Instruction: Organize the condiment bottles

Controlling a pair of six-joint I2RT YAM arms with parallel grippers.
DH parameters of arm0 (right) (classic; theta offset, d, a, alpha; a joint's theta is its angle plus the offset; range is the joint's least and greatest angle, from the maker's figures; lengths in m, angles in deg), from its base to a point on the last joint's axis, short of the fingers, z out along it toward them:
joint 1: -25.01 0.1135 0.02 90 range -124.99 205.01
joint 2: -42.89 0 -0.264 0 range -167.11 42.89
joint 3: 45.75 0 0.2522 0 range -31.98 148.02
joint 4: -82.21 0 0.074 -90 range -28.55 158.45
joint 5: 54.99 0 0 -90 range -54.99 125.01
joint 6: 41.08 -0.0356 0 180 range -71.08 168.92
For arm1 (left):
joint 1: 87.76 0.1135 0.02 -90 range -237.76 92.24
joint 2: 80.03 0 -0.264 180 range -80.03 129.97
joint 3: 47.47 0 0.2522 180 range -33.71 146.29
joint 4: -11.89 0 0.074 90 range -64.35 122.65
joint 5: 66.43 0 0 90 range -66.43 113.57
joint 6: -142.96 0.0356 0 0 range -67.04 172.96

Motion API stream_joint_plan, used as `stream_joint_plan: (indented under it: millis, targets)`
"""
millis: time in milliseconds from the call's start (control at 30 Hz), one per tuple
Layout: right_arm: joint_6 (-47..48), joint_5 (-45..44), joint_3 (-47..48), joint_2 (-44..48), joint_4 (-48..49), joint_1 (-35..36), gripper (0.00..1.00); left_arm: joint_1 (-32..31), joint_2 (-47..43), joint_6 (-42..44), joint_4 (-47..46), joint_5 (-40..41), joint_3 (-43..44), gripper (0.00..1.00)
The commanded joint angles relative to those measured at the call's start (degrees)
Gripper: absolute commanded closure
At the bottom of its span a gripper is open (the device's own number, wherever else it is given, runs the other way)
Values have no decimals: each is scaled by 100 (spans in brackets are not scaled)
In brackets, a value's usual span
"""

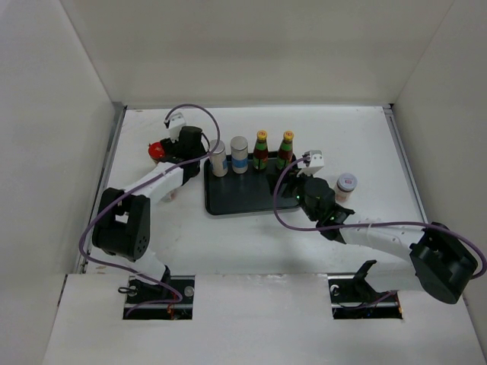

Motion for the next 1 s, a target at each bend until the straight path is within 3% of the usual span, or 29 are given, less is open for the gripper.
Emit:
stream_joint_plan:
  millis: [0,67,167,367,567,800,967]
  targets:
    - [-63,56,18,33,383,-26,25,31,-14,166,-297,49,160,42]
    - [-63,47,9,42,383,-35,25,31,-110,166,-323,40,90,52]
    - [-81,56,-17,86,409,-61,24,-30,-574,140,-393,128,-86,58]
    - [-81,56,-53,51,506,-79,17,-469,-1813,376,-350,646,-288,59]
    - [-98,56,-88,156,506,-87,15,-864,-2596,509,378,937,-350,60]
    - [-124,3,-202,332,559,-175,15,-1505,-3063,316,986,972,-464,61]
    - [-230,47,-281,350,638,-333,14,-2200,-2783,79,881,910,-464,61]
